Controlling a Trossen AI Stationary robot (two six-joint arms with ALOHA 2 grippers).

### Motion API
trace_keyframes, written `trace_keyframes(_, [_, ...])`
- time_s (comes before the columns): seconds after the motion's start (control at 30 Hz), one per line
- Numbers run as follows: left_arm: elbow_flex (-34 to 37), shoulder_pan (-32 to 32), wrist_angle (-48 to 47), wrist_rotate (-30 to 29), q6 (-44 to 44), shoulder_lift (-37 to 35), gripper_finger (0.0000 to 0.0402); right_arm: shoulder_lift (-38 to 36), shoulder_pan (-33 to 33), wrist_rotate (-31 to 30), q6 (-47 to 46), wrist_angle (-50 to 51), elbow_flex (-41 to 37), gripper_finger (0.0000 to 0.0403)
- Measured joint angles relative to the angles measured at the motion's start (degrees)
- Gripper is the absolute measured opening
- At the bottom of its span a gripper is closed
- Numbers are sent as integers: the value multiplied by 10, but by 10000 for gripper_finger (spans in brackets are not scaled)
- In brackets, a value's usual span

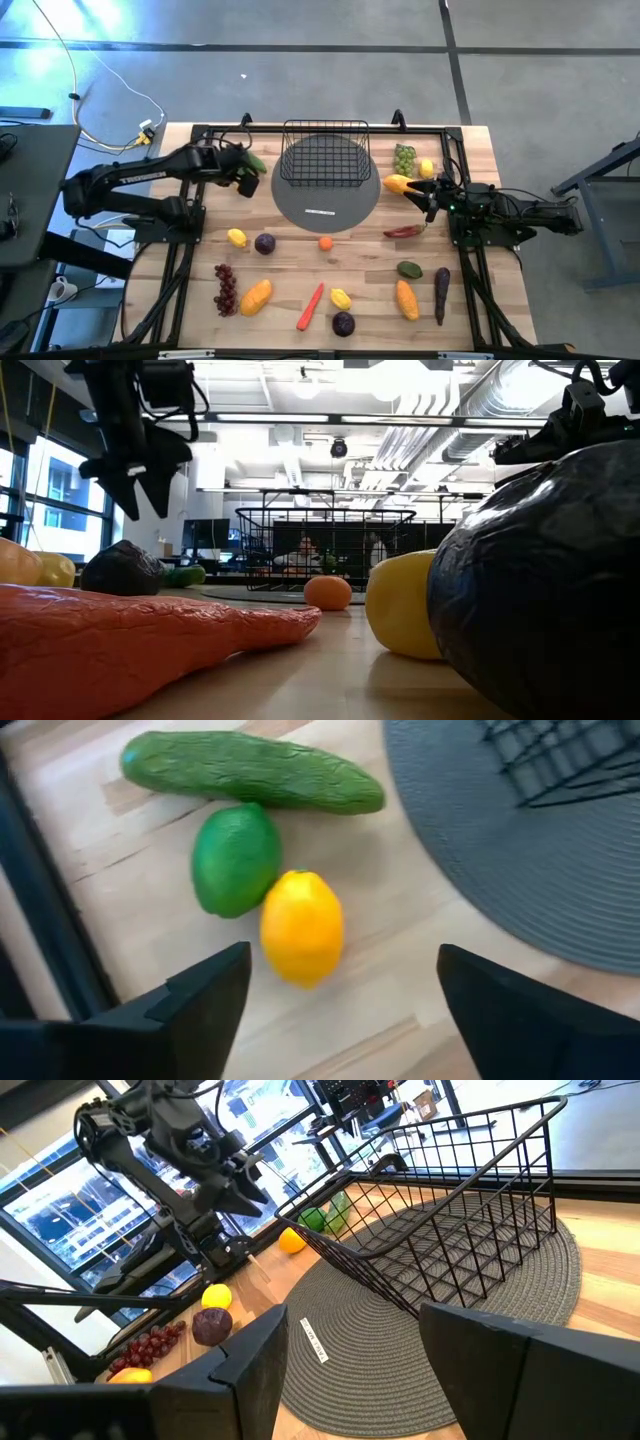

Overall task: Build produce basket
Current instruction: Put the yellow lemon into the basket

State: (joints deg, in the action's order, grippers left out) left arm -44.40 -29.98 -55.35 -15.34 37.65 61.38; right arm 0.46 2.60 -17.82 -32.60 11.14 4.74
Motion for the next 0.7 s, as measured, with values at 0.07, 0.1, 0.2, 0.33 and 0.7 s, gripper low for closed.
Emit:
trace_keyframes(0.07, [0,0,-5,-7,8,12,336,0,0,0,0,0,0,209])
trace_keyframes(0.1, [0,0,-7,-9,12,19,342,0,0,0,0,0,0,209])
trace_keyframes(0.2, [0,-4,-9,-4,14,39,349,0,0,0,0,0,0,209])
trace_keyframes(0.33, [0,-9,-9,6,13,66,349,0,0,0,0,0,0,209])
trace_keyframes(0.7, [0,-11,3,10,16,131,349,0,0,0,0,0,0,209])
